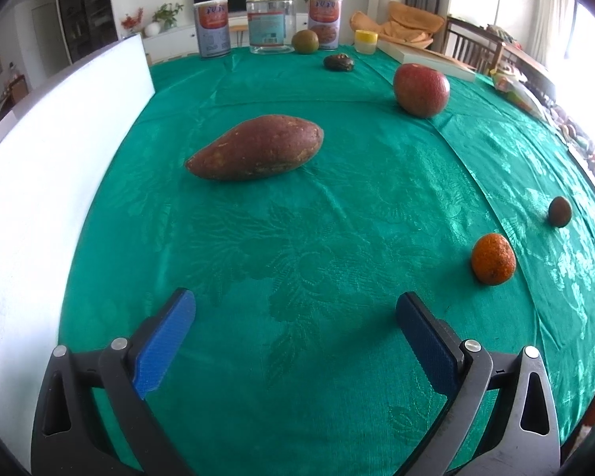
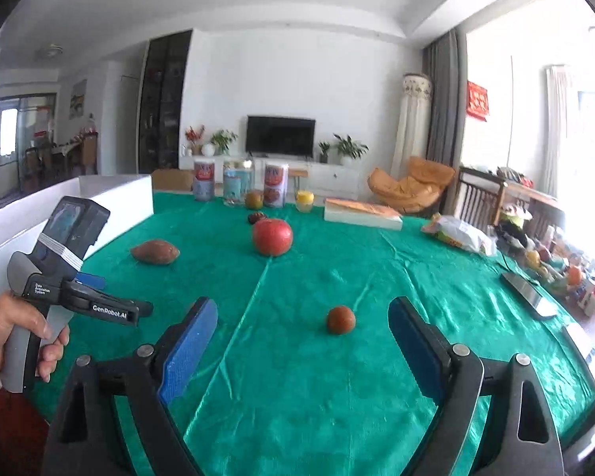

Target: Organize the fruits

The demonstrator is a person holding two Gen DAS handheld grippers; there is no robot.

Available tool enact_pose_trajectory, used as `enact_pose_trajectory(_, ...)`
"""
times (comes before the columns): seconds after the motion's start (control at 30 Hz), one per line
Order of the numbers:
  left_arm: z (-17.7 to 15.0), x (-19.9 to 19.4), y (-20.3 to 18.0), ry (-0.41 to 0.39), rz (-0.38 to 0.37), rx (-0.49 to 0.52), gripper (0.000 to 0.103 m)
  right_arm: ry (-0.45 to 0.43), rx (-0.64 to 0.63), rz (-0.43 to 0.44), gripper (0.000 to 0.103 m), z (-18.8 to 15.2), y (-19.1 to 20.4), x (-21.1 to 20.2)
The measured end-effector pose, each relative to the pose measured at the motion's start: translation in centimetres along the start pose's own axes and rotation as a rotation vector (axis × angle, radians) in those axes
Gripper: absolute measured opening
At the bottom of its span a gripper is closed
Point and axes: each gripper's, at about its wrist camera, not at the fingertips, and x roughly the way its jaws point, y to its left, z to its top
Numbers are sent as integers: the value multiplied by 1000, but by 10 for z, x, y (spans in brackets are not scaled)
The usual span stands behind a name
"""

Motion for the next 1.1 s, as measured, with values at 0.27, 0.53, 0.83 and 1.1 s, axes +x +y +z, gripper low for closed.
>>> enact_pose_trajectory(0.27, 1, 1, 1, 0, -5, 2, 102, -114, -33, 10, 99, 15, -9, -26)
enact_pose_trajectory(0.53, 1, 1, 1, -1, -8, 1, 102, 90, 122, 0, 99, -36, -34, 28)
enact_pose_trajectory(0.83, 1, 1, 1, -1, -8, 1, 102, 397, 195, 146, 99, -58, -63, 86)
enact_pose_trajectory(1.1, 8, -3, 4, 82, -74, 67, 101, 405, 166, 151, 102, -60, -77, 98)
